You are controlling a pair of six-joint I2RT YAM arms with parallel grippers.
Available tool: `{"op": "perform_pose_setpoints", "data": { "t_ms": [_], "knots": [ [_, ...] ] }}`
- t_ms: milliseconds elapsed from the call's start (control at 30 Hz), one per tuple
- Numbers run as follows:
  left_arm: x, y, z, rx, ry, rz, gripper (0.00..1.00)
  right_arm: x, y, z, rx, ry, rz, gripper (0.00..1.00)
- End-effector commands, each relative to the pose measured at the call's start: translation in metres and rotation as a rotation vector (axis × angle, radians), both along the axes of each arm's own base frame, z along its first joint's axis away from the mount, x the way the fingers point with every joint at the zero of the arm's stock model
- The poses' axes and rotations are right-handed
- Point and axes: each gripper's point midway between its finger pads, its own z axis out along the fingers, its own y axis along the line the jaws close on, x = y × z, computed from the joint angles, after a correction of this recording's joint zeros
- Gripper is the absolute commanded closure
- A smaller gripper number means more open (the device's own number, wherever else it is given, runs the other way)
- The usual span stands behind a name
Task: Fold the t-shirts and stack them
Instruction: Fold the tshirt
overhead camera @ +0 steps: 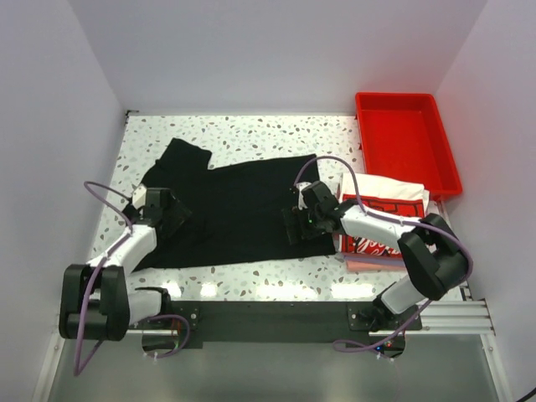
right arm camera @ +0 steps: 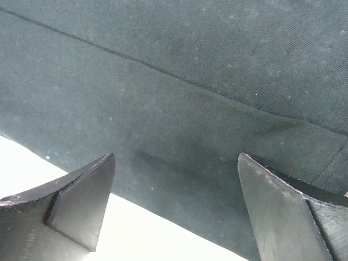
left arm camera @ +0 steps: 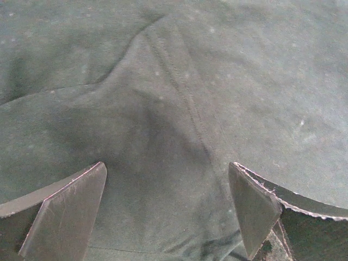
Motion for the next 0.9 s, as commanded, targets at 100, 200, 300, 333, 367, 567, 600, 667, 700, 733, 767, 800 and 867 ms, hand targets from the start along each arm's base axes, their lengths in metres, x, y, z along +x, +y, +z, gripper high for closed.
{"op": "perform_pose_setpoints", "data": {
  "t_ms": [100, 200, 300, 333, 367, 567, 600, 667, 700, 733, 767, 800, 867],
  "knots": [
    [-0.043, 0.022, 0.005, 0.063, 0.084, 0.113, 0.00, -0.031, -0.003, 0.012, 0.038, 0.052, 0.036, 0.01],
    [-0.014, 0.023, 0.046, 0.067, -0.044, 0.104, 0.00, -0.018, 0.006, 0.047, 0.064, -0.008, 0.075, 0.01],
    [0.021, 0.023, 0.094, 0.072, -0.151, 0.097, 0.00, 0.015, 0.013, 0.093, 0.088, -0.148, 0.030, 0.01],
    [0.041, 0.024, 0.118, 0.081, -0.196, 0.096, 0.00, 0.024, 0.011, 0.102, 0.090, -0.176, 0.007, 0.01],
    [0.052, 0.025, 0.129, 0.094, -0.215, 0.087, 0.00, 0.038, 0.012, 0.118, 0.104, -0.209, -0.019, 0.01],
    [0.143, 0.035, 0.169, 0.194, -0.219, 0.042, 0.00, 0.094, -0.008, 0.141, 0.179, -0.217, -0.175, 0.01],
    [0.152, 0.035, 0.166, 0.217, -0.182, 0.009, 0.00, 0.100, -0.011, 0.137, 0.165, -0.215, -0.183, 0.01],
    [0.191, 0.036, 0.162, 0.238, -0.151, -0.012, 0.00, 0.116, -0.022, 0.141, 0.121, -0.261, -0.213, 0.01],
    [0.203, 0.036, 0.132, 0.261, -0.067, -0.051, 0.00, 0.122, -0.025, 0.142, 0.099, -0.275, -0.225, 0.01],
    [0.225, 0.037, 0.150, 0.269, -0.108, -0.057, 0.00, 0.129, -0.028, 0.141, 0.075, -0.279, -0.242, 0.01],
    [0.236, 0.037, 0.144, 0.276, -0.092, -0.069, 0.00, 0.136, -0.034, 0.141, 0.043, -0.298, -0.267, 0.01],
    [0.241, 0.036, 0.135, 0.286, -0.051, -0.099, 0.00, 0.141, -0.036, 0.140, 0.024, -0.309, -0.269, 0.01],
    [0.273, 0.036, 0.121, 0.293, -0.036, -0.114, 0.00, 0.157, -0.042, 0.139, -0.014, -0.330, -0.308, 0.01]
  ]
}}
